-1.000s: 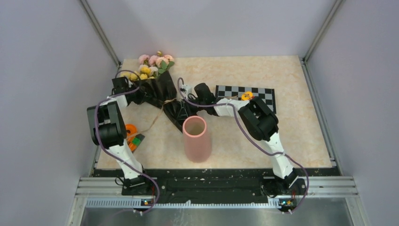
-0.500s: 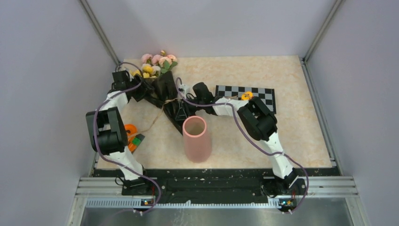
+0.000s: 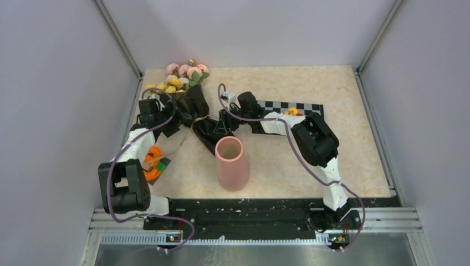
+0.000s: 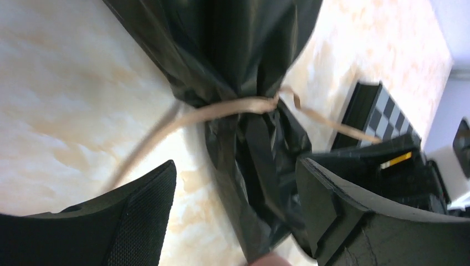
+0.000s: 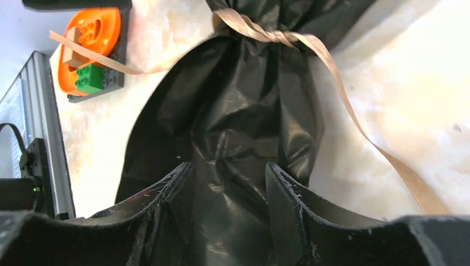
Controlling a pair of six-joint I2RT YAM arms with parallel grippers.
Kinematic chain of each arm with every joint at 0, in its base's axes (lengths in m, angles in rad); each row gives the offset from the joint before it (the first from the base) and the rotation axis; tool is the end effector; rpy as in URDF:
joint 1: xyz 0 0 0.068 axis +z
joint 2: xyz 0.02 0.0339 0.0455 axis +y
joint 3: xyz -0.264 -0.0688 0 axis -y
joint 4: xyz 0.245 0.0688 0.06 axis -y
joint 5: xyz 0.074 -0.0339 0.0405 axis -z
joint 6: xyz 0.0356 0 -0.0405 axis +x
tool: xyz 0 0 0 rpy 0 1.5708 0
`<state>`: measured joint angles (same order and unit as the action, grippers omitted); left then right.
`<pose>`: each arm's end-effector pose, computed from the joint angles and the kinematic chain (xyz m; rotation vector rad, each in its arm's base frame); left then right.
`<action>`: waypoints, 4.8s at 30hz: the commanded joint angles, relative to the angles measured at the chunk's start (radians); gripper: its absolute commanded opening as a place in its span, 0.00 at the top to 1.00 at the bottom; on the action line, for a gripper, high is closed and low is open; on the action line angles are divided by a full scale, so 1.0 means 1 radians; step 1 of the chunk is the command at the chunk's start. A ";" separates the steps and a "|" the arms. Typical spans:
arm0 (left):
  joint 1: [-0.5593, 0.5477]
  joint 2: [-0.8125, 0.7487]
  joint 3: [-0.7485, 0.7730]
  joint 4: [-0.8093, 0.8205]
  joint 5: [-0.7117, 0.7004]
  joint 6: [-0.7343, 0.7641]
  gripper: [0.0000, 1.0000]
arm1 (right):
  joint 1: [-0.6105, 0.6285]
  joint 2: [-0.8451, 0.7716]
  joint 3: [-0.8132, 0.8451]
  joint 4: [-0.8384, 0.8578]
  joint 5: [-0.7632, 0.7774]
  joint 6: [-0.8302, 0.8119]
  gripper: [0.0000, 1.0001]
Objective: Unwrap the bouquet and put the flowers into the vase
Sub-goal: Untie the ribbon from the wrapping paper.
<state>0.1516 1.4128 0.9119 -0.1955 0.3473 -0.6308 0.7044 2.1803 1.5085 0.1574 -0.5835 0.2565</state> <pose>0.3030 0.0340 0.2402 -0.7001 2.1901 -0.6447 0.3611 0.3326 0.1734 -0.8572 2.0421 1.1693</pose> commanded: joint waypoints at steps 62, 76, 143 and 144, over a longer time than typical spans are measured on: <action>-0.116 -0.037 -0.209 -0.118 -0.005 0.194 0.67 | 0.069 0.047 0.066 0.083 -0.026 -0.023 0.46; -0.114 -0.252 -0.167 -0.225 -0.147 0.189 0.28 | 0.092 0.091 0.090 0.191 0.058 0.078 0.51; -0.112 -0.127 -0.244 -0.109 -0.164 0.138 0.66 | 0.159 0.030 0.002 0.385 0.280 0.182 1.00; -0.111 -0.149 -0.231 -0.128 -0.167 0.145 0.59 | 0.158 0.032 0.002 0.384 0.270 0.181 1.00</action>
<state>0.0360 1.3338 0.6449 -0.2611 0.2138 -0.5167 0.8677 2.2993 1.4982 0.4797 -0.2794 0.4240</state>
